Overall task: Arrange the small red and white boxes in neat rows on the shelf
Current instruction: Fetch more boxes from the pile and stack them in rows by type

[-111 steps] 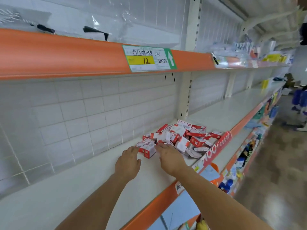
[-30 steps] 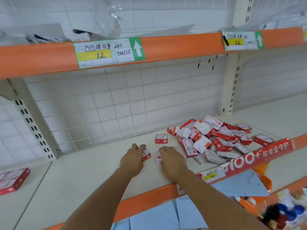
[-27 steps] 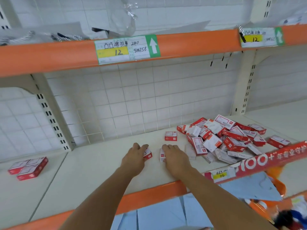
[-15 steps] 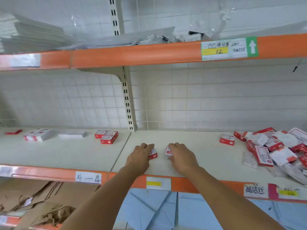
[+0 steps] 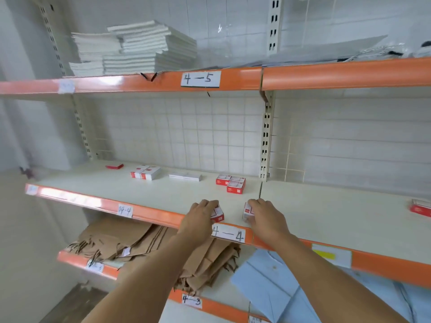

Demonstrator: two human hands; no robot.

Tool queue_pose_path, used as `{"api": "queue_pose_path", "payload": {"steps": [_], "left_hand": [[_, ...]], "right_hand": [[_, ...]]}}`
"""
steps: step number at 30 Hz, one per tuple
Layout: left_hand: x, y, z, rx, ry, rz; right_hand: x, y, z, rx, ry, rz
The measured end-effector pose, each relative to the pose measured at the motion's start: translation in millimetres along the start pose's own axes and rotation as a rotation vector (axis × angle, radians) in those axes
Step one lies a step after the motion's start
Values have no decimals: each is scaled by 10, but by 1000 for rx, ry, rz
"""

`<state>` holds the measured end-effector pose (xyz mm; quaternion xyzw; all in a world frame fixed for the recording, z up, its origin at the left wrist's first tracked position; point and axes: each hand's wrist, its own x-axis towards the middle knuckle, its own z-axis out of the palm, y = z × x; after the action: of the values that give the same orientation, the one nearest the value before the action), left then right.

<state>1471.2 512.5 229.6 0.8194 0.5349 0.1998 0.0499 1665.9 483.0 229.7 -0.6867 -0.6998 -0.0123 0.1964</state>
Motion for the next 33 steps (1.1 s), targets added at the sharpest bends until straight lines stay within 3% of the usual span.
{"api": "queue_pose_path", "payload": {"steps": [20, 27, 33], "left_hand": [[951, -707, 184, -62, -46, -29], [1408, -818, 328, -128, -85, 86], [1749, -887, 461, -128, -125, 223]], "right_hand": [[842, 68, 469, -151, -4, 111], [1121, -152, 600, -189, 132, 92], [1344, -329, 605, -270, 19, 229]]}}
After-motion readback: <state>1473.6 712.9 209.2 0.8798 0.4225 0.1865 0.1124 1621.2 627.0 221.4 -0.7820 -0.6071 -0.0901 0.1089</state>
